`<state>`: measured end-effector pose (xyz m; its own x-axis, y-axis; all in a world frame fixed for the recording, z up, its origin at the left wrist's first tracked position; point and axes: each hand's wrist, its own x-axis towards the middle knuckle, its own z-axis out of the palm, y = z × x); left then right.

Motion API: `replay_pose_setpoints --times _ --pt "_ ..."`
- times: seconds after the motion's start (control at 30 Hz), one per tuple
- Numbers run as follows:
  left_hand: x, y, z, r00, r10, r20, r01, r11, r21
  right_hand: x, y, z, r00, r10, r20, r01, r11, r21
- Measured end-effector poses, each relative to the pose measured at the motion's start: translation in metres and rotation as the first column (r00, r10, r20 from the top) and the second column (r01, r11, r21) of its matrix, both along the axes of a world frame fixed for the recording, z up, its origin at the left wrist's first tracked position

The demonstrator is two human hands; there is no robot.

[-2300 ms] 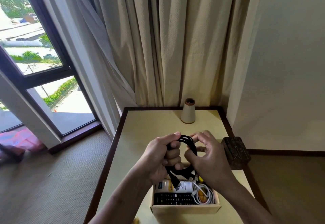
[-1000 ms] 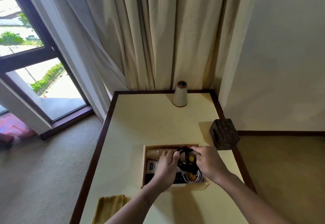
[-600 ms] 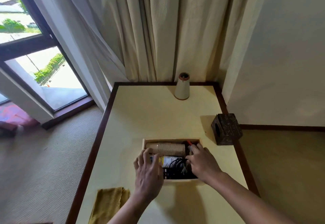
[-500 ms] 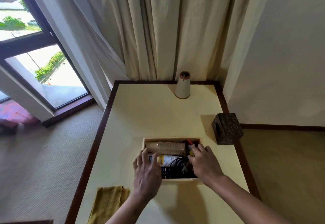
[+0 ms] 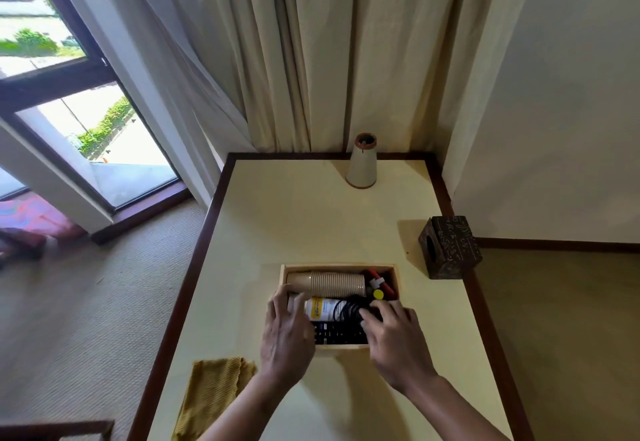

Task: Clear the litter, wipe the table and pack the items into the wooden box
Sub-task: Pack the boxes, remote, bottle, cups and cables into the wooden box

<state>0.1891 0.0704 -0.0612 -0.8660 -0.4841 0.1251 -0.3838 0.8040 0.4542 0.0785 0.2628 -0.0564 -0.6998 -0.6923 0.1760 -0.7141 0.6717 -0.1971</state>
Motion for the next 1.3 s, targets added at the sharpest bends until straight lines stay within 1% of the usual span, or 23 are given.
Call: replay_pose_setpoints --times 0.07,0.13,0.17,0.2,0.23,0.27,0.3,0.33,0.37,0.4,0.43,0.5,0.63,0.73,0.83,0.93,1.0,1.1,1.3 --pt "0.001 0.001 0.005 0.996 0.078 -0.039 -0.074 0.994 0.083 0.001 0.005 0.004 0.994 -0.085 0.064 0.093 0.988 -0.124" --pt "0.003 0.001 0.008 0.982 0.184 -0.052 -0.173 0.971 0.165 0.003 0.009 0.007 0.961 -0.17 0.22 0.232 0.926 -0.299" --pt "0.004 0.001 0.007 0.967 0.25 -0.053 -0.232 0.945 0.23 0.002 0.011 0.007 0.921 -0.208 0.33 0.329 0.868 -0.373" --pt "0.006 0.0 0.007 0.947 0.32 -0.039 -0.292 0.902 0.319 -0.001 0.013 0.002 0.861 -0.227 0.454 0.428 0.805 -0.41" --pt "0.007 -0.001 0.006 0.925 0.38 -0.011 -0.342 0.843 0.415 -0.004 0.015 -0.003 0.779 -0.218 0.588 0.519 0.751 -0.409" --pt "0.008 -0.004 0.002 0.905 0.424 0.017 -0.371 0.771 0.518 -0.006 0.017 -0.01 0.676 -0.169 0.717 0.59 0.707 -0.39" --pt "0.01 -0.007 0.001 0.893 0.448 0.04 -0.375 0.692 0.617 -0.007 0.018 -0.016 0.568 -0.084 0.819 0.645 0.663 -0.38" --pt "0.011 -0.01 -0.006 0.888 0.458 0.051 -0.359 0.618 0.7 -0.008 0.019 -0.022 0.47 0.013 0.882 0.692 0.615 -0.377" --pt "0.012 -0.011 -0.01 0.888 0.456 0.057 -0.334 0.557 0.76 -0.009 0.02 -0.027 0.395 0.108 0.912 0.723 0.576 -0.382" --pt "0.012 -0.01 -0.014 0.892 0.449 0.057 -0.307 0.507 0.805 -0.009 0.019 -0.027 0.349 0.181 0.92 0.739 0.55 -0.389" --pt "0.012 -0.008 -0.012 0.895 0.444 0.046 -0.282 0.483 0.829 -0.008 0.017 -0.026 0.326 0.227 0.918 0.744 0.537 -0.397" --pt "0.008 -0.003 -0.003 0.886 0.464 -0.006 -0.241 0.47 0.849 -0.006 0.014 -0.018 0.286 0.279 0.917 0.756 0.522 -0.395" --pt "0.005 -0.001 0.008 0.877 0.479 -0.038 -0.211 0.456 0.865 -0.006 0.014 -0.008 0.27 0.272 0.924 0.768 0.518 -0.377" --pt "0.005 -0.011 0.007 0.874 0.483 -0.057 -0.19 0.446 0.874 -0.008 0.006 0.003 0.262 0.32 0.91 0.764 0.507 -0.399" --pt "-0.002 -0.03 0.014 0.868 0.49 -0.084 -0.166 0.446 0.879 -0.018 -0.011 0.013 0.31 0.321 0.895 0.752 0.493 -0.438" --pt "-0.016 -0.06 0.029 0.87 0.476 -0.13 -0.123 0.465 0.877 -0.035 -0.04 0.02 0.346 0.332 0.877 0.721 0.504 -0.475" --pt "-0.03 -0.09 0.037 0.87 0.466 -0.161 -0.1 0.486 0.868 -0.052 -0.07 0.025 0.342 0.358 0.869 0.709 0.509 -0.488" --pt "-0.058 -0.151 0.04 0.877 0.45 -0.168 -0.091 0.499 0.862 -0.081 -0.127 0.029 0.324 0.386 0.863 0.689 0.529 -0.495" --pt "-0.124 -0.273 0.03 0.861 0.476 -0.177 -0.099 0.5 0.861 -0.141 -0.244 0.014 0.362 0.39 0.847 0.678 0.513 -0.526"
